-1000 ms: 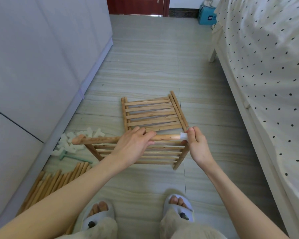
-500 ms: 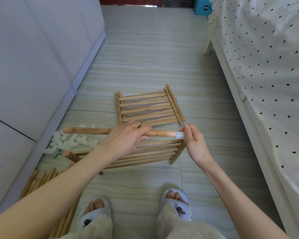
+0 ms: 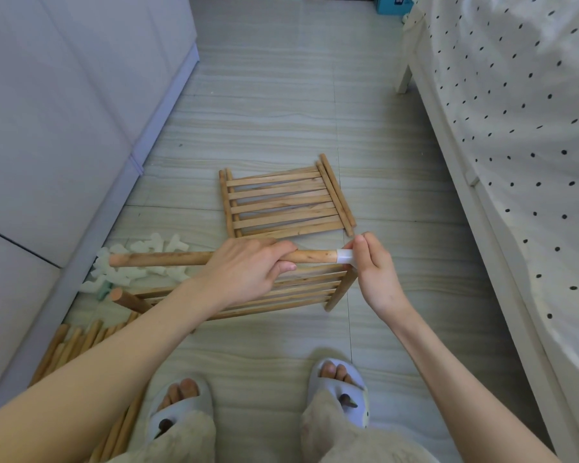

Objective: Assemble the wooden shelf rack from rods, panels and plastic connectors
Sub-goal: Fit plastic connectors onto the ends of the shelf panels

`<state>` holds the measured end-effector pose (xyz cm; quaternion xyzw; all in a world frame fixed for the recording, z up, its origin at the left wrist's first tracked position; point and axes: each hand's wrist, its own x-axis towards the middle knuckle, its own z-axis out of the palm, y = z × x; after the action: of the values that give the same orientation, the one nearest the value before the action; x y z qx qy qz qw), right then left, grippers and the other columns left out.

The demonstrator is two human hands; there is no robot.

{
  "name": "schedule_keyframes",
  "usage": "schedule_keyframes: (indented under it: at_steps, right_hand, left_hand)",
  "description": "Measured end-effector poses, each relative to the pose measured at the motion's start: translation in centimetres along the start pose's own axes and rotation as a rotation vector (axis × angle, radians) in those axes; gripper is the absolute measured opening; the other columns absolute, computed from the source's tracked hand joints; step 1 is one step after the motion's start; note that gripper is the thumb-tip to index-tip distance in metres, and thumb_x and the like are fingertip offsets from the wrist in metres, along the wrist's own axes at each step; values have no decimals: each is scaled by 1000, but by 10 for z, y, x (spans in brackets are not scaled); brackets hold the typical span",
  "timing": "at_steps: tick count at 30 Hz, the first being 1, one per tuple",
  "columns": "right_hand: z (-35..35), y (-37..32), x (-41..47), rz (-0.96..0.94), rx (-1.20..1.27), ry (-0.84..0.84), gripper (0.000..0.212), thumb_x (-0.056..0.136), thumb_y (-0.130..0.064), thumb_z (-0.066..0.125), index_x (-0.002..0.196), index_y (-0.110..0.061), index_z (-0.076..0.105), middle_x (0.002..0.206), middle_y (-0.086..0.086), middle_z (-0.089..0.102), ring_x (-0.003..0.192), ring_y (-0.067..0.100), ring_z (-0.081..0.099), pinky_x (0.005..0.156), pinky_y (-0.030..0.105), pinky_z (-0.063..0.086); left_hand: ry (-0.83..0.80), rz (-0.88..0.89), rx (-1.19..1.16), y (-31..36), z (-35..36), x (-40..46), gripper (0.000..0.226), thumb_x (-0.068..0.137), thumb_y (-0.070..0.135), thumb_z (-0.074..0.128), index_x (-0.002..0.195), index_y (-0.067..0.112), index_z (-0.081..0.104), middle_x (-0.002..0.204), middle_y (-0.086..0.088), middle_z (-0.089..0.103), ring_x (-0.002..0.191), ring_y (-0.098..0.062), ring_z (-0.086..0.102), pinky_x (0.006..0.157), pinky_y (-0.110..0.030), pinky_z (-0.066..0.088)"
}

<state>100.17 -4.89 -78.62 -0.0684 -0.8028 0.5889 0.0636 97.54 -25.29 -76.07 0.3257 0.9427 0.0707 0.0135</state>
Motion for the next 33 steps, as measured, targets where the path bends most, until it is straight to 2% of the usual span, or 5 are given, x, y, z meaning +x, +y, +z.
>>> schedule_keyframes:
  at_steps: [8, 17, 22, 25, 33]
  right_hand:
    - [1, 0, -5, 16, -31, -12, 36, 102, -16, 31, 68, -18, 43, 63, -5, 43, 56, 0, 40, 56, 14, 33]
    - [15, -16, 10, 117, 52, 23, 31, 103, -18, 30, 83, -4, 50, 69, 1, 45, 60, 7, 41, 52, 9, 34]
    - [17, -14, 6, 141, 74, 69, 34, 103, -20, 27, 86, -3, 50, 69, 1, 47, 60, 6, 42, 51, 8, 35]
    - [20, -14, 7, 139, 57, 85, 34, 103, -20, 27, 86, -3, 51, 69, 2, 48, 60, 6, 43, 50, 7, 35]
    - [18, -17, 22, 195, 177, -18, 37, 103, -19, 29, 72, -12, 48, 66, 1, 51, 48, -8, 50, 48, 4, 37]
  left_hand:
    - [-174, -63, -148, 11, -3, 16, 20, 97, 43, 39, 106, 34, 53, 75, 13, 52, 76, -16, 53, 63, -29, 31]
    - [40, -75, 133, -2, 4, -2, 55, 90, 48, 51, 139, 24, 40, 117, 1, 55, 111, -21, 51, 89, -35, 35]
    - [74, -167, 335, -7, 10, -29, 78, 54, 32, 89, 123, 14, 57, 92, -7, 61, 83, -29, 60, 68, -37, 45]
    - [121, -198, 388, -6, 13, -28, 72, 49, 9, 89, 116, 15, 62, 82, -6, 59, 74, -29, 58, 60, -34, 42]
    - [195, -254, 397, -3, 13, -22, 43, 54, -5, 80, 92, 11, 67, 66, -6, 57, 55, -27, 56, 49, -31, 40]
